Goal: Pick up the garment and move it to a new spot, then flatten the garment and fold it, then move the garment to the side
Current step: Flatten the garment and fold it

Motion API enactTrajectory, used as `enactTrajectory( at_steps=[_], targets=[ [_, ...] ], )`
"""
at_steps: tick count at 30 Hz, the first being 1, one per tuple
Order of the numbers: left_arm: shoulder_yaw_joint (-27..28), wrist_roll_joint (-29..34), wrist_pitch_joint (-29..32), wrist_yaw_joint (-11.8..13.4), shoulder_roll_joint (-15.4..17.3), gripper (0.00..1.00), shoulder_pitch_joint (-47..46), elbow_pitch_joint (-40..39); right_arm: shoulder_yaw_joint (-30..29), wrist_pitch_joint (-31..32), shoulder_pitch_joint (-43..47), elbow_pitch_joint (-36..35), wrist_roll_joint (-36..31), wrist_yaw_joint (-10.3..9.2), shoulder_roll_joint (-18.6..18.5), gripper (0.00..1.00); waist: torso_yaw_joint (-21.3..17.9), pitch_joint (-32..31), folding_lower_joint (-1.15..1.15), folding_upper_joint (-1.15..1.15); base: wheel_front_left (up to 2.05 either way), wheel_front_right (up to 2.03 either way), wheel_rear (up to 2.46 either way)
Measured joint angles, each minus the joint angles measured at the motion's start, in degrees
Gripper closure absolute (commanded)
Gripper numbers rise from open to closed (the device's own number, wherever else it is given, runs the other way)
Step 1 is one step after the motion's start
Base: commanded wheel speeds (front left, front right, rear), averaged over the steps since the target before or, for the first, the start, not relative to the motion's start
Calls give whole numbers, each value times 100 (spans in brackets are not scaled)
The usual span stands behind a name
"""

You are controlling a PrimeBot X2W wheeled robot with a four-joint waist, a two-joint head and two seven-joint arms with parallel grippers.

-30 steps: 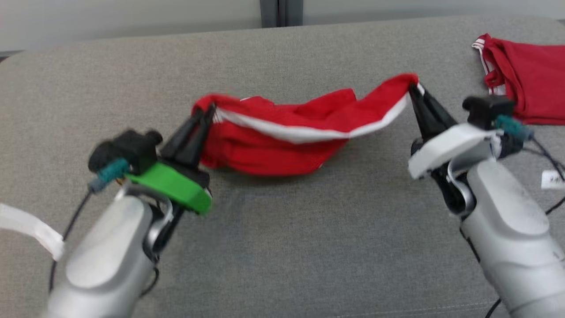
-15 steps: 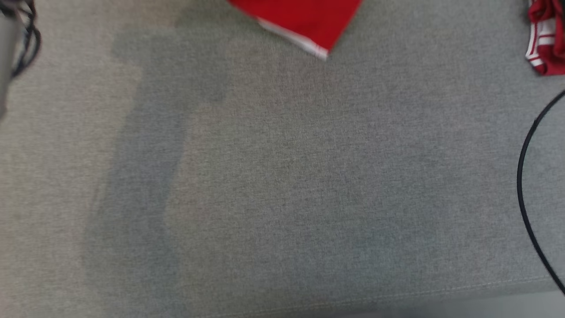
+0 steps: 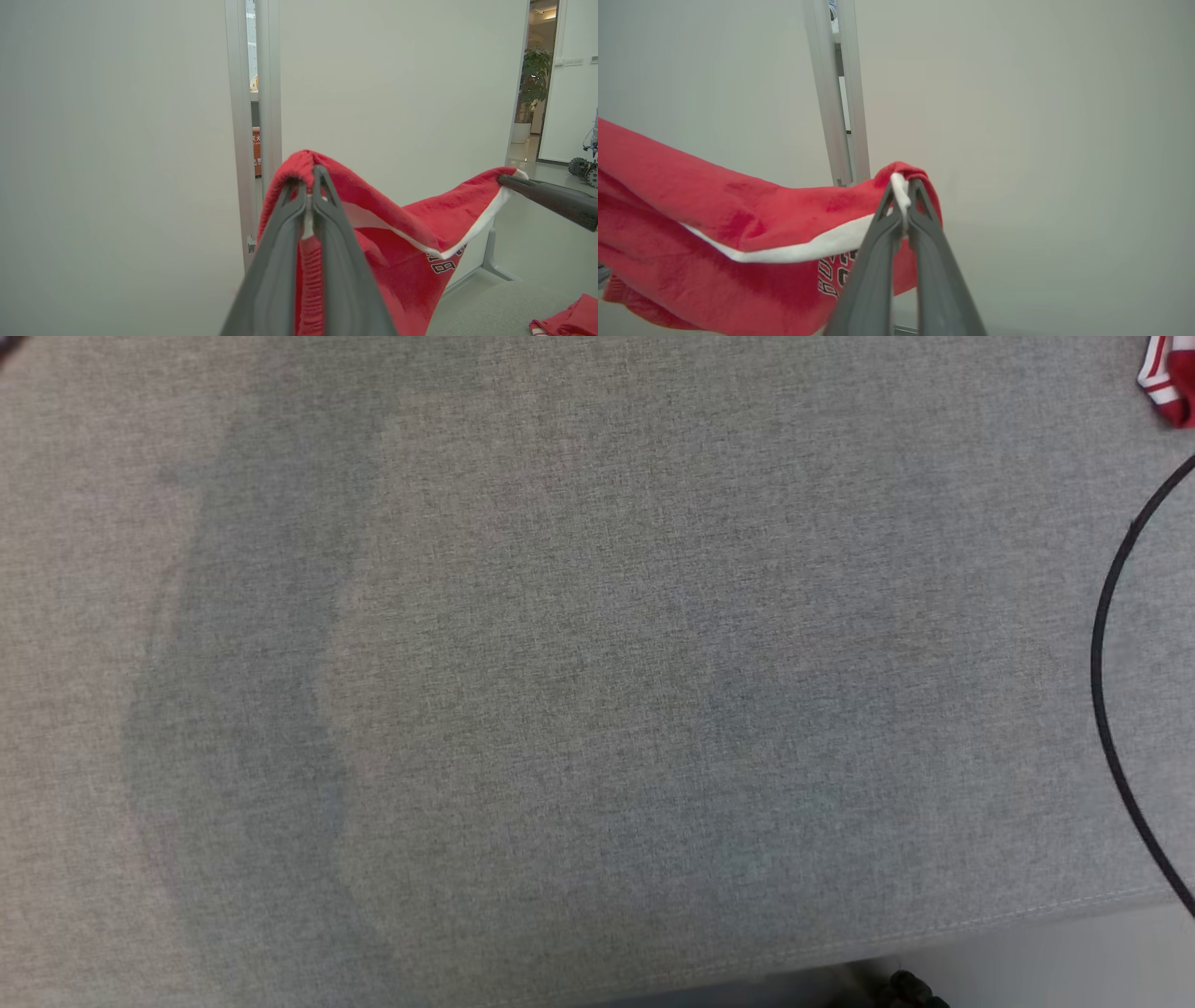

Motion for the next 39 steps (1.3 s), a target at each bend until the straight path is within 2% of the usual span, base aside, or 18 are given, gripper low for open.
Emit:
enactTrajectory(
  at_steps=[5,8,18,21,26,32,39],
  targets=[
    [-68,-213,-145,0,97,100,828,-226,437,-256,845,-347,386,0,-186,100,4,-31,0,0,0,0,0],
    [152,-245,-168,1,110,100,1584,-517,698,-363,1612,-658,600,0,-401,100,29,-149,0,0,0,0,0],
    [1040,653,-175,403,-87,100,4809,-2113,948,-506,4422,-1889,1071,0,-969,100,105,-765,-1,0,0,0,0],
    [1098,1053,-174,557,-87,100,5572,-2385,842,-502,5127,-2207,1141,0,-1045,100,121,-954,-2,0,0,0,0],
    [1154,1360,-175,555,-203,100,6661,-2666,526,-424,6179,-2628,1111,1,-1088,100,151,-1265,-2,0,0,0,0],
    [1079,1538,-176,444,-318,100,7680,-2753,-24,-216,7393,-3099,964,1,-1013,100,201,-1639,-2,0,0,0,0],
    [904,1638,-176,323,-467,100,8395,-2707,-743,159,8779,-3917,672,1,-760,100,317,-2024,-2,0,0,0,0]
  ],
)
